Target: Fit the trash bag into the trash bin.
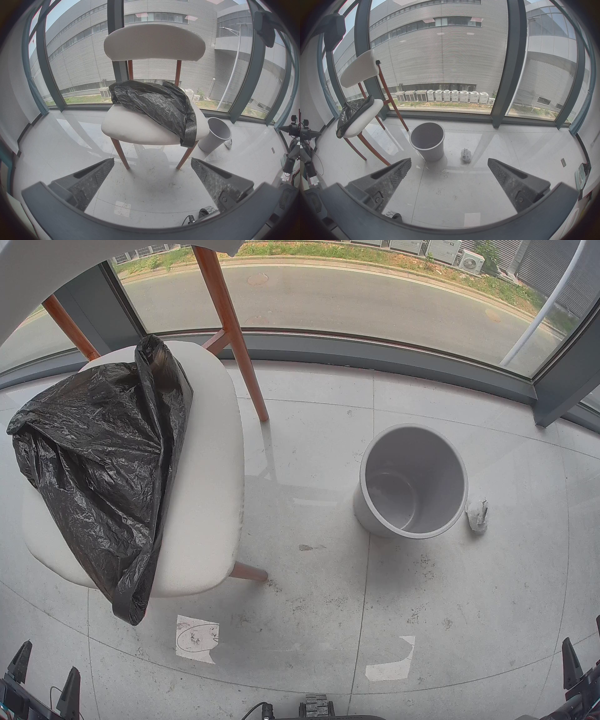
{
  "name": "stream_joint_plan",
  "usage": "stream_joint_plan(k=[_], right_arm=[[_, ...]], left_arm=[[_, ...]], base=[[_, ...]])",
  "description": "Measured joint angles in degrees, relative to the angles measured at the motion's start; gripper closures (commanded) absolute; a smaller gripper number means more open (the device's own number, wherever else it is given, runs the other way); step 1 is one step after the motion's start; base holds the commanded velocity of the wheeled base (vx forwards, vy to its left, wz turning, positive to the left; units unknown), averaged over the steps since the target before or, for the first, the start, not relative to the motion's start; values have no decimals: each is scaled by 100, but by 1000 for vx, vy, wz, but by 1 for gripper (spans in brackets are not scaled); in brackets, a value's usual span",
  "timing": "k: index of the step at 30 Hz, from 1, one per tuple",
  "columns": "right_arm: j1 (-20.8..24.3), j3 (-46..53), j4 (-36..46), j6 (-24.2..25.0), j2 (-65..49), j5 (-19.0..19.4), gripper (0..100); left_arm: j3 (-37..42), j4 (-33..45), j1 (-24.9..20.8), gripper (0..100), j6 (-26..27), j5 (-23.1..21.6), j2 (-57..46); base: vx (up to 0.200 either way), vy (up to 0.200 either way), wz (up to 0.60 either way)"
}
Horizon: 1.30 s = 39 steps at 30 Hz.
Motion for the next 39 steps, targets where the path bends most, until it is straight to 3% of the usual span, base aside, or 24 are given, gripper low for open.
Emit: stream_joint_plan(k=[4, 11, 20, 25, 32, 39], right_arm=[[0, 2, 0, 0, 0, 0, 0], [5, 5, 2, 0, 0, -2, 0], [-2, 0, -4, -2, 0, -5, 0], [0, 0, -4, -2, 0, -5, 0], [0, 0, -6, -2, 0, -5, 0], [0, 0, -6, 0, 0, -2, 0]], left_arm=[[0, -325, 2, 0, 35, 88, 0], [0, -1766, 5, 0, 321, 127, 0], [-15, -1881, 5, 0, 489, 95, 0], [-439, -1543, -16, 0, 460, -88, 22], [-1243, -228, -96, 0, 475, -633, 463], [-1902, 105, -557, 0, 497, -920, 1343]], base=[[0, 0, 0], [0, 0, 0], [0, 0, 0], [0, 0, 0], [0, 0, 0], [0, 0, 0]])
